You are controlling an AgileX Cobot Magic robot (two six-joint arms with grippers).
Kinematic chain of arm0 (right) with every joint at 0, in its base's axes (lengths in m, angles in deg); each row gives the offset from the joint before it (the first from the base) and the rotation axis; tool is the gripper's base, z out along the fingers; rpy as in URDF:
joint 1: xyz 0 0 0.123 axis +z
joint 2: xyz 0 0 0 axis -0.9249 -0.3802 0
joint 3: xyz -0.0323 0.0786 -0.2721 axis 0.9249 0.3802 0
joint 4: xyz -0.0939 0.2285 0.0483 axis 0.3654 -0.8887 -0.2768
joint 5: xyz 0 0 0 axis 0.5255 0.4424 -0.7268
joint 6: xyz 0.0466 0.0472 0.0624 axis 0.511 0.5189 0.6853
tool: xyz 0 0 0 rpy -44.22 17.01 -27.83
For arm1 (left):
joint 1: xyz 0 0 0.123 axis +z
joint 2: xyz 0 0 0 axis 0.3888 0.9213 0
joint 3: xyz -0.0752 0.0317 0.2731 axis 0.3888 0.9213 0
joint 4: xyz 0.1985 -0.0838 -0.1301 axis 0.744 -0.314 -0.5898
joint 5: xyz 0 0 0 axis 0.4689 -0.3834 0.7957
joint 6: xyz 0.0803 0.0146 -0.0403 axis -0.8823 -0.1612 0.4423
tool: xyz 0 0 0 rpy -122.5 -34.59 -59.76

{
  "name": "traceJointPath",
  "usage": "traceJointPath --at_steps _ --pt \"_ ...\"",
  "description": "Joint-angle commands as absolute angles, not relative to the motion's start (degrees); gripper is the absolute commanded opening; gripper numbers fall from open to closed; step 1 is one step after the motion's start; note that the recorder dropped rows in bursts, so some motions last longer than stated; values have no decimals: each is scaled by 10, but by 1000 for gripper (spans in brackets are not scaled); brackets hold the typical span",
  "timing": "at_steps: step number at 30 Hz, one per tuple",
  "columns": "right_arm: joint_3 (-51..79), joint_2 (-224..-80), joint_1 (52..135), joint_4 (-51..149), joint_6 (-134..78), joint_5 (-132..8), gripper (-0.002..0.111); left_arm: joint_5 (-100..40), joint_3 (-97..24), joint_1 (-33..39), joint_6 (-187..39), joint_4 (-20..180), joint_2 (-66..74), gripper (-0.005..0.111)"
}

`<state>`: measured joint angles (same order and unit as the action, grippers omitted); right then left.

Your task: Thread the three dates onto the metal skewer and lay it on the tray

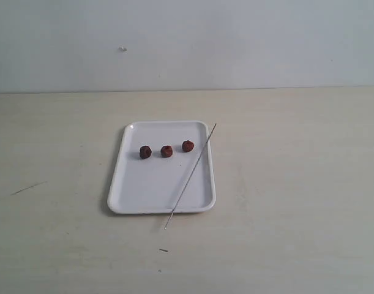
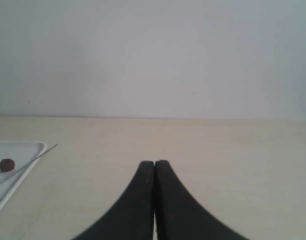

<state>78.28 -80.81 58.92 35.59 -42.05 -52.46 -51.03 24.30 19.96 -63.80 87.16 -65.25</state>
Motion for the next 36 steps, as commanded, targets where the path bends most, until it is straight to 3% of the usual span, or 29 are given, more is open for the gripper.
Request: traceJointPath --at_steps 1,14,23,28,31,36 --pt "785 -804 590 359 -423 -543 0 -508 244 201 -633 872 -656 0" --pt "785 -804 590 346 -423 -543 0 -508 244 201 -633 872 -656 0" --pt "785 -804 590 -10 -423 -557 0 -508 244 201 -633 872 -656 0" --pt "785 -804 590 -65 -409 -587 0 -508 244 201 -633 872 -656 0" --pt "785 -804 590 -206 -362 -607 0 -508 244 201 -633 872 -656 0" --pt "622 -862 590 -221 -356 -543 0 -508 244 201 -633 872 -656 0"
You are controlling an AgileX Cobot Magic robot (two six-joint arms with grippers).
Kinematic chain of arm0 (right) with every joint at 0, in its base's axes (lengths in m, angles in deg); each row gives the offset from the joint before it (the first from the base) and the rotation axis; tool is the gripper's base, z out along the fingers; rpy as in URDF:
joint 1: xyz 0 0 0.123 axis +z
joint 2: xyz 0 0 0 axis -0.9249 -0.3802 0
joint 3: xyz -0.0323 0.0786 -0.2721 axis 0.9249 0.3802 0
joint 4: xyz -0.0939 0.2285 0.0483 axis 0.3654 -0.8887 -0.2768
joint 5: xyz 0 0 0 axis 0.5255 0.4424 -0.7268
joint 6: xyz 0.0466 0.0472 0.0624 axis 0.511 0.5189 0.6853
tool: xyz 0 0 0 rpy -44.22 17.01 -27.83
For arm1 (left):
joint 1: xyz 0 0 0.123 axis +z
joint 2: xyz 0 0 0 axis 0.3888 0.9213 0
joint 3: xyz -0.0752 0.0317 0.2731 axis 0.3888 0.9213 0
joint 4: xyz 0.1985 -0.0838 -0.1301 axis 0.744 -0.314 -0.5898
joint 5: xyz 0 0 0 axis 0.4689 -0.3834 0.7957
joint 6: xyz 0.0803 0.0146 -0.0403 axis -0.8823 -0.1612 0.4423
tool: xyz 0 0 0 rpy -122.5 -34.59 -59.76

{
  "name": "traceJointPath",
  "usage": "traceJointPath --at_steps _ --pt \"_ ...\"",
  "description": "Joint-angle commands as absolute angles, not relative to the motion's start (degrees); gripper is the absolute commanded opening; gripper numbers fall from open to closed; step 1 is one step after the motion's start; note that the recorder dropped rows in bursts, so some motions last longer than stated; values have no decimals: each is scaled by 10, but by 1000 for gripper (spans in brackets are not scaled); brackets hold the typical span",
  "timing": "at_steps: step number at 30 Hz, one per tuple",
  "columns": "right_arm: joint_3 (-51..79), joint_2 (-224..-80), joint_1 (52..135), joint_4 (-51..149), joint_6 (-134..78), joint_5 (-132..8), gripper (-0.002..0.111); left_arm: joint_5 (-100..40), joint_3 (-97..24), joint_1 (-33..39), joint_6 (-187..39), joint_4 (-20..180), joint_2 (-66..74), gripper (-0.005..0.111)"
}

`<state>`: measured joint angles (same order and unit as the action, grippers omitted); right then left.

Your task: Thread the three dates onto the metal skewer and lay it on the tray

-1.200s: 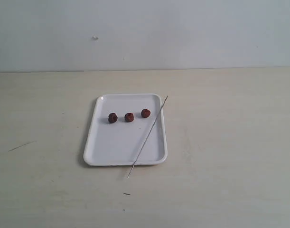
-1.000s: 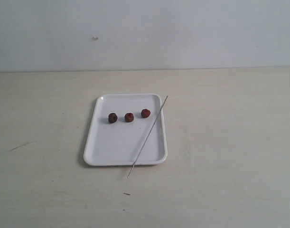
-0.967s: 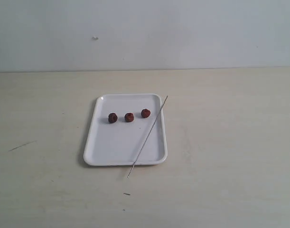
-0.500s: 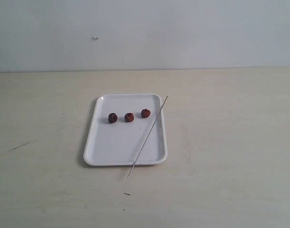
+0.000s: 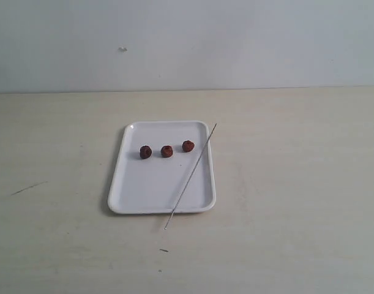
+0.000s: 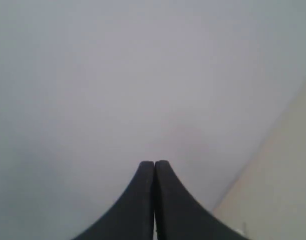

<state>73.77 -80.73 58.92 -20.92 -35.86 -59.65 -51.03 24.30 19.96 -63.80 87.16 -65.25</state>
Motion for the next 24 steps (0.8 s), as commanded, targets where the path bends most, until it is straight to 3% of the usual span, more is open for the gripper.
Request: traceJointPath --at_steps 1,7,9,18,24 --pt "592 -898 590 -220 -369 -520 0 -508 244 201 -633 872 -656 0" --pt "324 -1305 590 -214 -489 -225 0 -508 244 201 -633 872 -656 0" --pt "268 -1427 597 -165 -487 -185 0 -508 244 201 -633 872 -656 0" --pt "169 -1681 758 8 -359 -341 0 -508 244 201 -633 872 -656 0" --pt "53 -1800 840 271 -82 -326 0 -508 244 201 -633 872 -656 0"
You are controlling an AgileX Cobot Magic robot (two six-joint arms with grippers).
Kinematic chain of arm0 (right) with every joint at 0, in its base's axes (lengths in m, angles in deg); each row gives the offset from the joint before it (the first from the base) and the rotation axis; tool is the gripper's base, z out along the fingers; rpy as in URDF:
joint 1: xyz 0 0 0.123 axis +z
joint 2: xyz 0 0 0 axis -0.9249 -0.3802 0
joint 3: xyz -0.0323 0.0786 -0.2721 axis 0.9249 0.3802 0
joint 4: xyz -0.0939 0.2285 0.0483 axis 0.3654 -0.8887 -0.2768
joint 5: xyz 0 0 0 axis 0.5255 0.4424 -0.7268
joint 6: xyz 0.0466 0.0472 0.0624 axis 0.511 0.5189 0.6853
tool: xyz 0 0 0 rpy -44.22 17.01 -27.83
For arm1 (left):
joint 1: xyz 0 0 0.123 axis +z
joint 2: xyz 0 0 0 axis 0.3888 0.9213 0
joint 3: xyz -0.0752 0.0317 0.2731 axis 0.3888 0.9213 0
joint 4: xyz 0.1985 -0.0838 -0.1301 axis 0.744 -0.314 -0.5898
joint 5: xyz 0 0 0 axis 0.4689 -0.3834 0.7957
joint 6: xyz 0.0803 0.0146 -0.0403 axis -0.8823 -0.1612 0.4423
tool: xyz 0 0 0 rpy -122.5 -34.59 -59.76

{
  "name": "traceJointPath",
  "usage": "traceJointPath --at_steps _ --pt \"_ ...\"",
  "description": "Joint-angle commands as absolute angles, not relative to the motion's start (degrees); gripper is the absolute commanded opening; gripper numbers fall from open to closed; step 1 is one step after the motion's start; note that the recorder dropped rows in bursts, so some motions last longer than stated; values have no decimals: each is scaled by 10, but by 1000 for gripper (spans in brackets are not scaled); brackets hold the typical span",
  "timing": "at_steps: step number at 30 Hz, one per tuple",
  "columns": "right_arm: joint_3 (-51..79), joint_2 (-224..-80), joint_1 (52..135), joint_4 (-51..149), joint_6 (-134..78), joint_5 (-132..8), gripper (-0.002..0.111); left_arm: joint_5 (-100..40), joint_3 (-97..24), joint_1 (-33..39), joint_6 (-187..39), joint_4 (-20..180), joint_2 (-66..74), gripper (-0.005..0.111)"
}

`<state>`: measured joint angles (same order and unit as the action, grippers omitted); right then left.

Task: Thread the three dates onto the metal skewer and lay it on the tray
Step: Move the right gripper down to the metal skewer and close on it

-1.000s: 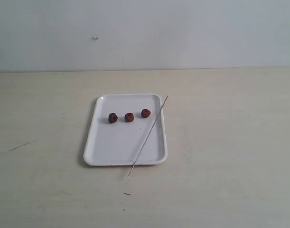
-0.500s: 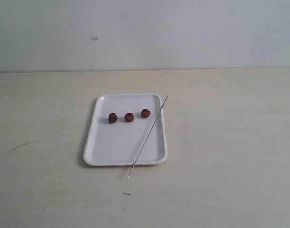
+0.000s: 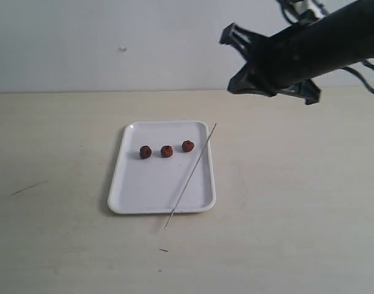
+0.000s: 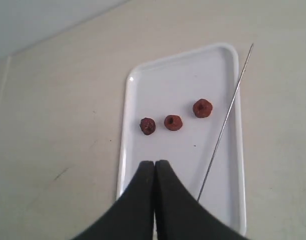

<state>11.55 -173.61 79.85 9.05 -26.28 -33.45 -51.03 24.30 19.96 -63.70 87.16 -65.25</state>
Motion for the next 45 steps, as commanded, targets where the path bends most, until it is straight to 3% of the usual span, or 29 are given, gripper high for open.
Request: traceJointPath --at_steps 1,6,14,27,31,41,45 --pt "32 -1818 851 328 -23 -307 0 -508 244 201 -633 872 -656 0" --pt "-61 -1902 886 505 161 -155 0 -508 244 201 -633 872 -656 0" --pt "-139 -1983 887 338 63 -137 0 -508 244 201 -633 872 -656 0" --pt "-197 -2063 887 337 68 -78 1 -508 244 201 -633 872 -656 0" --pt "-197 -2063 887 337 68 -77 8 -508 244 201 -633 872 -656 0" --pt "-197 -2071 890 336 59 -57 40 -508 244 201 -633 872 -656 0" --pt "-197 -2083 894 336 79 -64 43 -508 244 201 -633 872 -656 0"
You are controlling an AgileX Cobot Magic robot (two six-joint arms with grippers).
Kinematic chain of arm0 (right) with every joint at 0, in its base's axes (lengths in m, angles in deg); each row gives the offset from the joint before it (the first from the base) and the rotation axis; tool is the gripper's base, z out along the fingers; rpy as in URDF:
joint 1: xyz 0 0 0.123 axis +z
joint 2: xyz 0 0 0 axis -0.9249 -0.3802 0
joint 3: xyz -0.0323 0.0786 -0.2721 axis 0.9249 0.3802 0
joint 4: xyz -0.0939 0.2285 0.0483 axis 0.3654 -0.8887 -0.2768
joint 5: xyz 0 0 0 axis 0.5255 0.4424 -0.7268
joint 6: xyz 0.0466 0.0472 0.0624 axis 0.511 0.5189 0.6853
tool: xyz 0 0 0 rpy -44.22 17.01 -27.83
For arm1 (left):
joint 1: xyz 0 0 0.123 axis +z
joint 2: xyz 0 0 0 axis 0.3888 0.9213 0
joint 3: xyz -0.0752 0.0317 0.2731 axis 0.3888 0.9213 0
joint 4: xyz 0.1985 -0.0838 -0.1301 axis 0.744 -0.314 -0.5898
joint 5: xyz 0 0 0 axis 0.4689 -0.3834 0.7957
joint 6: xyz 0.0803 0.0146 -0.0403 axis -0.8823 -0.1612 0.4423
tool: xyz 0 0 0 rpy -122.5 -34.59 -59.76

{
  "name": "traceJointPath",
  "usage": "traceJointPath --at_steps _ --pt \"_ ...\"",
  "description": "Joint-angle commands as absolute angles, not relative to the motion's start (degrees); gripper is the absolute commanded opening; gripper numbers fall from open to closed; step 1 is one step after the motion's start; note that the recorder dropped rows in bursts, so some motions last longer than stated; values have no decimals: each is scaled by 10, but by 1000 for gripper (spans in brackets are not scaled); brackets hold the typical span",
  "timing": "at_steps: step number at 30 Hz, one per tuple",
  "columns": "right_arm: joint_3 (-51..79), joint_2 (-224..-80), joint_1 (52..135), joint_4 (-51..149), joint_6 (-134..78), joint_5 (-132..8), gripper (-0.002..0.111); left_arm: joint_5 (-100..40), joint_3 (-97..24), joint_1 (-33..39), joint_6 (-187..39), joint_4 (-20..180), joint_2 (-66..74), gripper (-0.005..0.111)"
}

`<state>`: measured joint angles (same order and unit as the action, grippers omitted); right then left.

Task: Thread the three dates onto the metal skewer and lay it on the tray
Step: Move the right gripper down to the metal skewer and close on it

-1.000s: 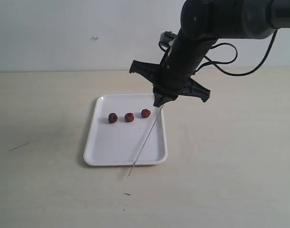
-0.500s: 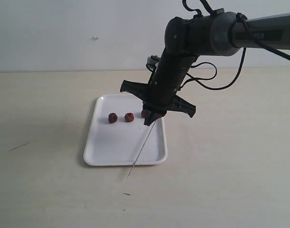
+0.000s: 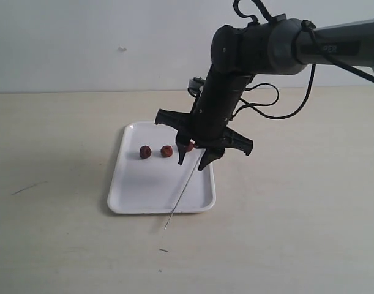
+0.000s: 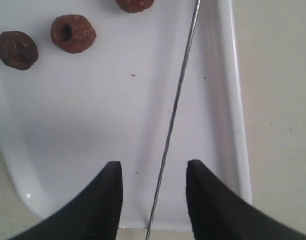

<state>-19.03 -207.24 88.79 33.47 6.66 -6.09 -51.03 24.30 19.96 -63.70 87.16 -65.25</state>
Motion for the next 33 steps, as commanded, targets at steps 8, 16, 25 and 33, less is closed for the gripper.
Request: traceJointPath --at_steps 8,16,25,33 --pt "-197 -2110 897 329 108 -85 43 -508 244 201 -633 872 -656 0" --pt "-197 -2115 897 361 153 -105 43 -508 244 201 -633 872 -656 0" --pt "-197 -2117 897 361 154 -116 43 -508 244 201 -633 872 -656 0" --pt "-197 -2142 897 360 160 -126 35 -508 244 201 -633 872 -656 0"
